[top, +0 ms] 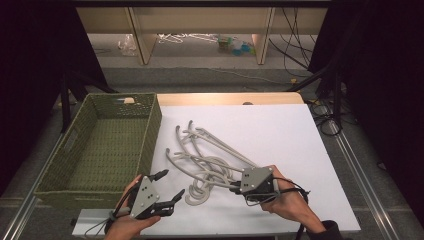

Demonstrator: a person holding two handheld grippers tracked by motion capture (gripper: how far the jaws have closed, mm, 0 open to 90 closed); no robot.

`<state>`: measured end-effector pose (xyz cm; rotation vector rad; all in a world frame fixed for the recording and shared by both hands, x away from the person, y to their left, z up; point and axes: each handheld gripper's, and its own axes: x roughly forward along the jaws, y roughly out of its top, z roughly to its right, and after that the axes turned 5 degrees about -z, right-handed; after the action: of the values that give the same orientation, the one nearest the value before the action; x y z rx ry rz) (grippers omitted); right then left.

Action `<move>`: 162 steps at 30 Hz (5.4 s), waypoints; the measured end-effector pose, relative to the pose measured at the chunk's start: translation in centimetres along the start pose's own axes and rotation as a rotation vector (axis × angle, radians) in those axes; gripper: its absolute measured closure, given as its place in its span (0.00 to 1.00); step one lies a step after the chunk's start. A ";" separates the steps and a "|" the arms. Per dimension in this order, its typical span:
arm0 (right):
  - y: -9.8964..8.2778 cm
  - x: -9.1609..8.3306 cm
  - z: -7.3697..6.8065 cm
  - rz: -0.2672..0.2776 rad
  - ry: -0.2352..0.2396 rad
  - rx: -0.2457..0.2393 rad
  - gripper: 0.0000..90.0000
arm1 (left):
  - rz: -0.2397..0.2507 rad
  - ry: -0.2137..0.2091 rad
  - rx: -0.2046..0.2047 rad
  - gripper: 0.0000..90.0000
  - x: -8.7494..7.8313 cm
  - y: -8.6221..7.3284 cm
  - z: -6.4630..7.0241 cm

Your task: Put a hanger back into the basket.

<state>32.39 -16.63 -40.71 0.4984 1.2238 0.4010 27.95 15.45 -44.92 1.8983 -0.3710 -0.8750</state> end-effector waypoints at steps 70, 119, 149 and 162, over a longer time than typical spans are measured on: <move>-1.2 -2.8 1.6 0.307 -0.249 0.360 0.37 | -0.116 -0.182 -0.210 0.88 3.5 8.0 -5.0; -2.3 -0.9 0.9 0.258 -0.179 0.391 0.26 | -0.156 0.149 -0.373 0.88 -9.8 4.9 -23.0; -2.3 -0.9 1.0 0.239 -0.166 0.388 0.27 | -0.327 0.188 -0.344 0.87 -9.1 0.2 -25.2; -2.2 -0.6 1.0 0.245 -0.164 0.381 0.28 | -0.447 0.177 -0.362 0.87 -6.1 -1.8 -24.6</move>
<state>33.21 -18.93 -41.26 0.9965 1.0852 0.3259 41.02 35.96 -37.40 1.7210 0.3164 -0.9753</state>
